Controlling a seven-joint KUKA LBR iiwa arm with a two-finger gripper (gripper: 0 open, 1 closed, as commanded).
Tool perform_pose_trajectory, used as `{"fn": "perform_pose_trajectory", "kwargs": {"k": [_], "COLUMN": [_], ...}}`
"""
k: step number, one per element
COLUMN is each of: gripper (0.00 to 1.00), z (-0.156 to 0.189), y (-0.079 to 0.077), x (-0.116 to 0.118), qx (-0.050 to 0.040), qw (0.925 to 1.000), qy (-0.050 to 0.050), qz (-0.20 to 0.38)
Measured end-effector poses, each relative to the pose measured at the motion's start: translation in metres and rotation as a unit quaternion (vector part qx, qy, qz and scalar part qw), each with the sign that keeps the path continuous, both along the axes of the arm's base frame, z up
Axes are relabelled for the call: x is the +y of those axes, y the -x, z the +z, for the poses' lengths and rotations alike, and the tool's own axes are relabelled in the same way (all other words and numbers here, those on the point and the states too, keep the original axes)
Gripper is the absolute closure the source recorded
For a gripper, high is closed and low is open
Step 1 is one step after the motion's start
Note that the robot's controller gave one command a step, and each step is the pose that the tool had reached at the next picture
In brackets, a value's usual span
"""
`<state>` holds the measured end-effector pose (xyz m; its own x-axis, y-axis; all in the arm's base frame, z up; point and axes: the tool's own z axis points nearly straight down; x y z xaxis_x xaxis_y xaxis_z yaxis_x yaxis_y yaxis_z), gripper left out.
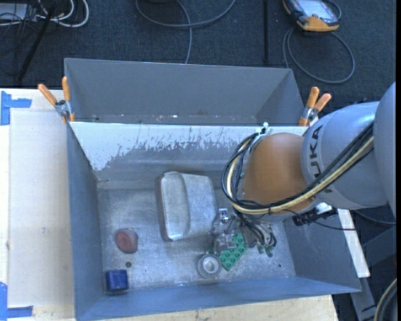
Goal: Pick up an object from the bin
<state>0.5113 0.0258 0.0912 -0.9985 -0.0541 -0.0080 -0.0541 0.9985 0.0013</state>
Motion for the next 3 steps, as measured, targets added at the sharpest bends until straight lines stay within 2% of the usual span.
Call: {"fn": "perform_pose_trajectory", "kwargs": {"k": [1,2,3], "gripper": [0.00,0.00,1.00], "z": [-0.005,-0.017,-0.016], "y": [0.006,0.013,0.014], "x": [-0.001,-0.045,-0.044], "qx": [0.0114,0.0008,0.0030], "qw": [0.9999,0.9999,0.9998], "qy": [0.001,-0.003,-0.003], "qz": [0.000,0.017,0.017]}}
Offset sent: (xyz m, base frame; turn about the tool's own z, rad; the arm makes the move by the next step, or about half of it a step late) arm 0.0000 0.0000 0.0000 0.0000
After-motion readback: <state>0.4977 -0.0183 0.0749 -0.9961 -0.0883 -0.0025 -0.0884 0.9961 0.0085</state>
